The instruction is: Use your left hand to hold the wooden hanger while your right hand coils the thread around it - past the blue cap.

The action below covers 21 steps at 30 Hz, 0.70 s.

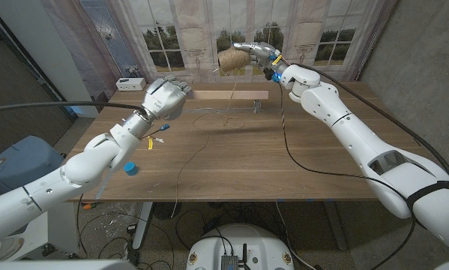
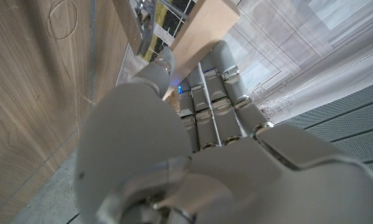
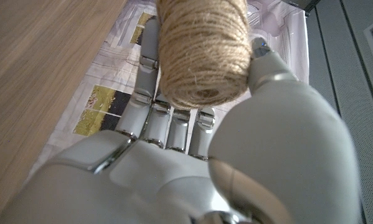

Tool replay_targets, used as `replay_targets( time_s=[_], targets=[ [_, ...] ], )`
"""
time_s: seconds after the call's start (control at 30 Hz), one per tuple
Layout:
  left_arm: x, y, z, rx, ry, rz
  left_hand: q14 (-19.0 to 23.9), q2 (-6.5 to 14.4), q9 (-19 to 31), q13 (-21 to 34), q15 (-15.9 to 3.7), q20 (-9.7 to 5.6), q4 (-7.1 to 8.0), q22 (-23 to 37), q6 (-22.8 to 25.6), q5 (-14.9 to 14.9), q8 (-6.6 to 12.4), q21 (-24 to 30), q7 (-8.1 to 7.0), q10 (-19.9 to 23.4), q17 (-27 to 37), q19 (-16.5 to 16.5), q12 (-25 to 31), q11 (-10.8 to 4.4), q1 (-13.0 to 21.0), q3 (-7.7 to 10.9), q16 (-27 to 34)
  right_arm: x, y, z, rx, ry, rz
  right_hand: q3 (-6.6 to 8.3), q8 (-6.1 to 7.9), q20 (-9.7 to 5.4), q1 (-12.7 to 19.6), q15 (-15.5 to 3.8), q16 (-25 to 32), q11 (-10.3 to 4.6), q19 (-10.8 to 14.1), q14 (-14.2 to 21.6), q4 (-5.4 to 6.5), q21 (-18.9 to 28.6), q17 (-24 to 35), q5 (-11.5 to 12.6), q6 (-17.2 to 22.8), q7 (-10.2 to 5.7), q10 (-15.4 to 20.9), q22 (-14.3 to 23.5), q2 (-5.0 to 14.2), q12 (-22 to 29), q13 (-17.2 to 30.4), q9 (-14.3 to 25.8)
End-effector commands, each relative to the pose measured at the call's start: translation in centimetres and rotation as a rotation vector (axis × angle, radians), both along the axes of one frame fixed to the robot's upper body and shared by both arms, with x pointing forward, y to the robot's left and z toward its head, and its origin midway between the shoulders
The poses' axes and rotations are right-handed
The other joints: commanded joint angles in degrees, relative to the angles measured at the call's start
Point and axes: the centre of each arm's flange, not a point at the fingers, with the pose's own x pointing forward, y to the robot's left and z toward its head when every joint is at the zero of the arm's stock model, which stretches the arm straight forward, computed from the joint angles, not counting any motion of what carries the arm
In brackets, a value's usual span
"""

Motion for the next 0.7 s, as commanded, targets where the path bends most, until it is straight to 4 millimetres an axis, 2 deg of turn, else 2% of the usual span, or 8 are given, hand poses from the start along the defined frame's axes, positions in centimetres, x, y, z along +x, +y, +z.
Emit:
replay_targets(
  time_s=[0.03,0.43,0.7],
  targets=[
    [-0.1,0.5,0.0,-0.006,-0.024,0.002,11.7,2.2,10.9,0.9,-15.48,-5.4,1.28,0.1,6.7,1.2,-0.05,0.2,-6.22,8.7,13.7,-0.1,0.2,-8.15,-0.6,3.36,0.2,2.0,-2.2,0.6,-0.061,0.185,-0.153,0.07,-0.35,-6.87,19.1,-19.53,0.7,0.37,0.0,16.8,0.08,0.9,2.1,-0.1,0.0,0.63,0.1,-0.1,18.44,0.5,0.4,0.3],
    [0.1,0.9,0.2,-0.009,-0.028,0.0,11.7,2.2,11.0,1.1,-15.5,-5.44,1.25,0.1,6.8,1.2,-0.14,0.2,-6.11,8.6,13.8,-0.2,0.1,-8.19,-0.6,3.41,0.1,3.0,-5.1,-0.6,-0.107,0.381,-0.289,0.28,-0.71,-6.87,19.7,-19.5,0.9,1.08,0.3,17.6,-0.17,2.3,3.2,0.1,-0.4,1.31,0.1,-0.6,18.26,0.8,1.0,0.4],
    [0.2,0.9,0.4,-0.013,-0.03,-0.004,11.8,2.2,11.2,1.1,-15.49,-5.44,1.25,0.2,6.8,1.2,-0.2,0.3,-6.12,8.9,13.9,-0.2,0.0,-8.15,-0.6,3.44,0.0,3.2,-7.0,-2.8,-0.054,0.48,-0.329,0.49,-0.87,-6.89,19.9,-19.47,0.8,1.63,0.7,17.8,-0.24,3.1,3.7,0.2,-0.4,1.84,0.3,-1.0,18.19,1.1,1.4,0.4]
  ],
)
